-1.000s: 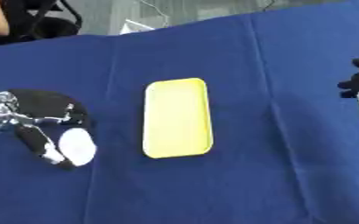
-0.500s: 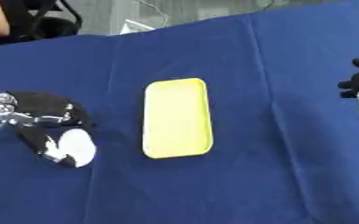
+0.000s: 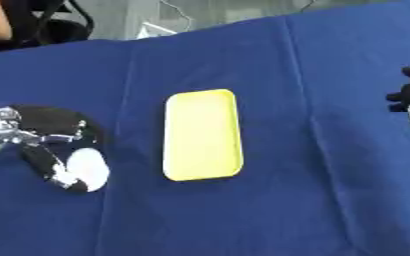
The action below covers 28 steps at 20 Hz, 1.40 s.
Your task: Pick up objects on the table and place them in the box.
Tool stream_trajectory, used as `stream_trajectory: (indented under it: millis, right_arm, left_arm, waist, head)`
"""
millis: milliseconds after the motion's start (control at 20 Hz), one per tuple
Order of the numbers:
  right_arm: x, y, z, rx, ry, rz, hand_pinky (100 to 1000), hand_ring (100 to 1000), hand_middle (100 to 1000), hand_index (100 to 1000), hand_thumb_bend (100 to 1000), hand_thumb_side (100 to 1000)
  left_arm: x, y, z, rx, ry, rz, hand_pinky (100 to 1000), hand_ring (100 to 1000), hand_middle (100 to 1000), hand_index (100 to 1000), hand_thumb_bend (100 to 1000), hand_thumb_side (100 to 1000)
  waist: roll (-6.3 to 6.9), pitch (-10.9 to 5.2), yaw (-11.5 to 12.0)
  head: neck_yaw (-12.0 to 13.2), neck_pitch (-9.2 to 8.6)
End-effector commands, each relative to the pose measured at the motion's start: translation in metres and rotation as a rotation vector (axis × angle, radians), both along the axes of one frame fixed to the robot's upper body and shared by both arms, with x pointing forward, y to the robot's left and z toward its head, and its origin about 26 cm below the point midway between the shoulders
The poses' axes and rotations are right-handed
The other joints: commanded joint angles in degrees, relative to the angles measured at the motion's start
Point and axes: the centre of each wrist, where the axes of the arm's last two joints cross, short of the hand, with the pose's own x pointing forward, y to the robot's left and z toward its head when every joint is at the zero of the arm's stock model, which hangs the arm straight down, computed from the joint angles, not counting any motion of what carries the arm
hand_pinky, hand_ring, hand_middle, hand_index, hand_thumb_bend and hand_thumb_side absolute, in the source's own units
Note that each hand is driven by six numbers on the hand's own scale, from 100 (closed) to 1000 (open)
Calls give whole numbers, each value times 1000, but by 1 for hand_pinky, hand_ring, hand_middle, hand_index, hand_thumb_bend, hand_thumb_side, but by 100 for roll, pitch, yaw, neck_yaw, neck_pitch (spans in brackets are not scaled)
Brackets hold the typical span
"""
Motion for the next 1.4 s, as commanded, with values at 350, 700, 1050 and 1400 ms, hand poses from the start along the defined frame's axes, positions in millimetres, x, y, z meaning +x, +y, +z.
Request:
stream_trajectory:
  millis: [350, 700, 1050, 1400]
  right_arm:
    - [0, -3, 11, -24, -27, 4, 670, 694, 887, 962, 334, 788]
    - [0, -3, 10, -24, -26, 4, 670, 693, 887, 962, 334, 788]
    - [0, -3, 10, -24, -26, 5, 670, 693, 887, 962, 333, 788]
    - [0, -3, 10, -23, -27, 4, 670, 693, 887, 962, 334, 788]
  left_arm:
    - [-3, 10, 10, 64, -27, -135, 907, 905, 805, 894, 716, 905]
    - [-3, 13, 8, 65, -34, -131, 906, 905, 798, 888, 721, 903]
    - [-3, 12, 8, 110, -42, -136, 903, 905, 787, 883, 761, 873]
    - [-3, 12, 5, 131, -84, -126, 880, 877, 743, 857, 732, 689]
  waist:
    - [-34, -86, 11]
    - [-34, -87, 14]
    - [-37, -85, 15]
    - [-47, -70, 15]
  head:
    - [-14, -22]
    - [-8, -19]
    - [1, -11]
    - [29, 5]
